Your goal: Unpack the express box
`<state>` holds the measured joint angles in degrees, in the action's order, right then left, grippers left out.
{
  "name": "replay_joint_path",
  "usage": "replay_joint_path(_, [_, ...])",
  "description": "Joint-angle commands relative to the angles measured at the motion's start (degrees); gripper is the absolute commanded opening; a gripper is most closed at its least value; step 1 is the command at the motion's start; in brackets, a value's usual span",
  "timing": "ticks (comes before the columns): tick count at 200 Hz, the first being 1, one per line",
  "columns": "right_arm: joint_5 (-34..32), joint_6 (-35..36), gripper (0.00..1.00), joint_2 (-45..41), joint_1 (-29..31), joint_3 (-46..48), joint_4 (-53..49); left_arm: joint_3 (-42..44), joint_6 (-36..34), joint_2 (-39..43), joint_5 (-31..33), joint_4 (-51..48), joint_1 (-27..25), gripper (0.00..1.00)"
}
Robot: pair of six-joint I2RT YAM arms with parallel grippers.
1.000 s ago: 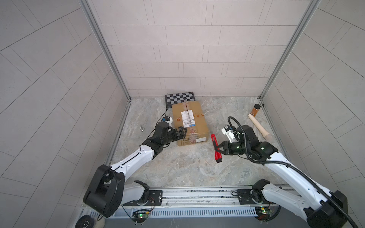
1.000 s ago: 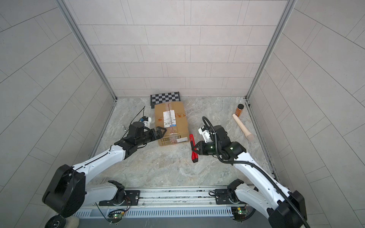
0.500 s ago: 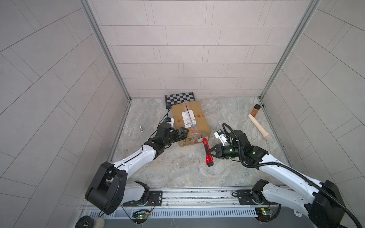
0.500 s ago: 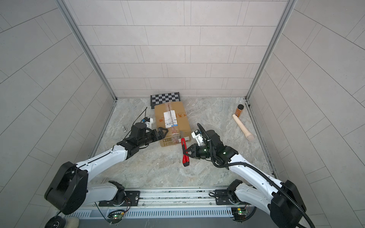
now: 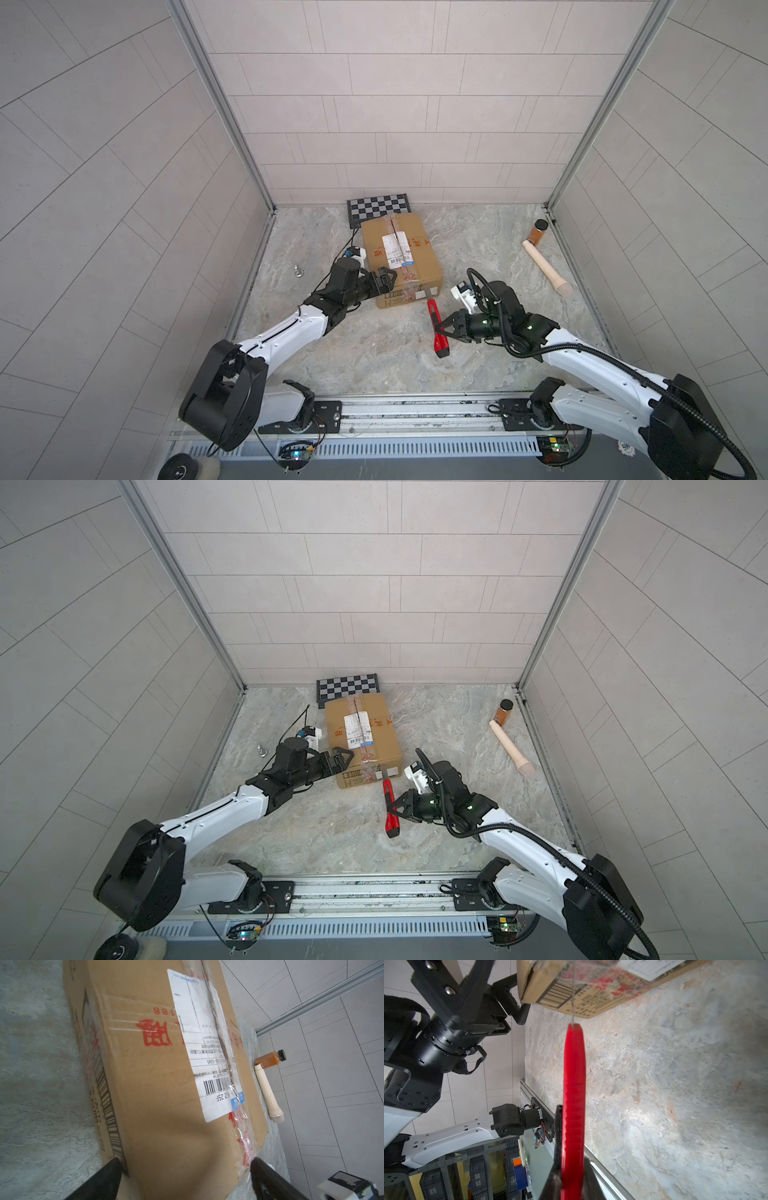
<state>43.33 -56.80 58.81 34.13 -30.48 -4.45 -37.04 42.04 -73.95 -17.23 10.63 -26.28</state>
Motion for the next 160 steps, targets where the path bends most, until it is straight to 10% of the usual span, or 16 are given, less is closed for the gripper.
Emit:
replay_joint_path(1, [0.3,-0.71,0.0,0.34,0.27,-1.07,2.33,0.74,0.18,-0.4,0.27,1.32,-0.3,1.0])
replay_joint_path(160, [0.71,-0.51,0.0,3.09,0.32,-2.87,3.61,1.4,0.52,-0.8,0.06,1.76,-0.27,1.0])
